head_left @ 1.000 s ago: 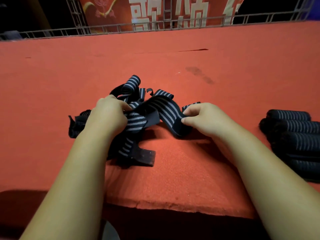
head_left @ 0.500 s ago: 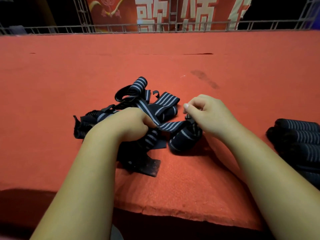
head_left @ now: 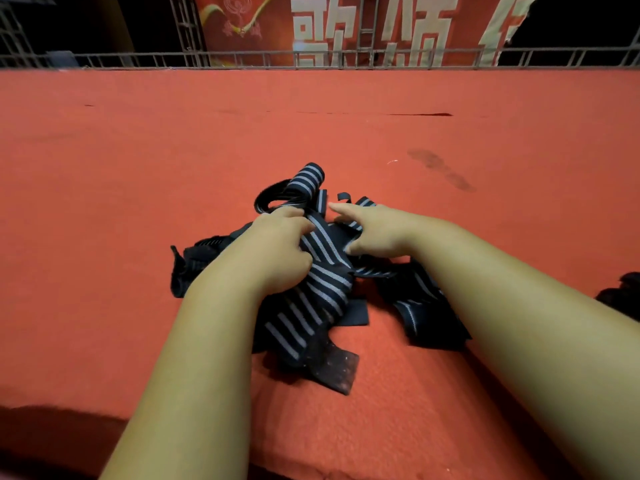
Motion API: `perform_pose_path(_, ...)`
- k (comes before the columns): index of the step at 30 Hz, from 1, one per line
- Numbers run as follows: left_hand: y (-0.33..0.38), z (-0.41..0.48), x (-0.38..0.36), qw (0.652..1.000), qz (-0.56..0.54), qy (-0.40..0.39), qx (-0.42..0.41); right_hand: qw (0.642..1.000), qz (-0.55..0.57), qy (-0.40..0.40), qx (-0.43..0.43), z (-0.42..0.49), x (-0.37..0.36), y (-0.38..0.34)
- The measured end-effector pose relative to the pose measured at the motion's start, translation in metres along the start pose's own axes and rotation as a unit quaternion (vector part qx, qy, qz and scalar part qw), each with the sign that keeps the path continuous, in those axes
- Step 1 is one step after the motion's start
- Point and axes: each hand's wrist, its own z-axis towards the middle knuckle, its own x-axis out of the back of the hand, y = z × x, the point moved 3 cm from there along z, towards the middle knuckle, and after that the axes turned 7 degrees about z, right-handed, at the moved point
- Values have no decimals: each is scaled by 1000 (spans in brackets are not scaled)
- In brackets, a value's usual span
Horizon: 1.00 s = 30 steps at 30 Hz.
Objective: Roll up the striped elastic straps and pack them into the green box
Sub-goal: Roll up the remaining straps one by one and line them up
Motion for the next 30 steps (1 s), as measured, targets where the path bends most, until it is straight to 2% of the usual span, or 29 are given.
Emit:
perform_pose_path(2, -5, 1, -1, 1000, -6, -26, 16, 999, 3, -32, 1, 4, -5, 0)
perform_pose_path(7, -8, 2, -3, 996, 4, -65, 54, 998, -55, -42, 5, -9, -3, -4)
perform_pose_path(14, -10, -2, -6, 996, 29, -52, 65, 996, -87, 17, -14, -53, 15, 9)
perform_pose_path(16, -7, -5, -6, 996, 39, -52, 67, 996, -92, -6, -20, -68, 20, 16)
perform_pose_path(19, -2, -8, -4, 997, 32, -30, 66, 994, -63, -83, -33, -93, 24, 20)
perform_pose_path(22, 5, -7, -4, 998, 11, 29, 45, 994, -52, -81, -43, -112, 30, 14)
perform_pose_path(25, 22, -12, -1, 996, -35, 81, -19, 994, -57, -80, -46, -119, 29, 7)
perform_pose_path(28, 38, -17, 0, 995, 0, 39, -95, 991, -73, -97, -50, -120, 24, 8)
perform_pose_path(30, 38, -14, -6, 996, 40, -5, -74, 990, -82, -98, -53, -121, 22, 9)
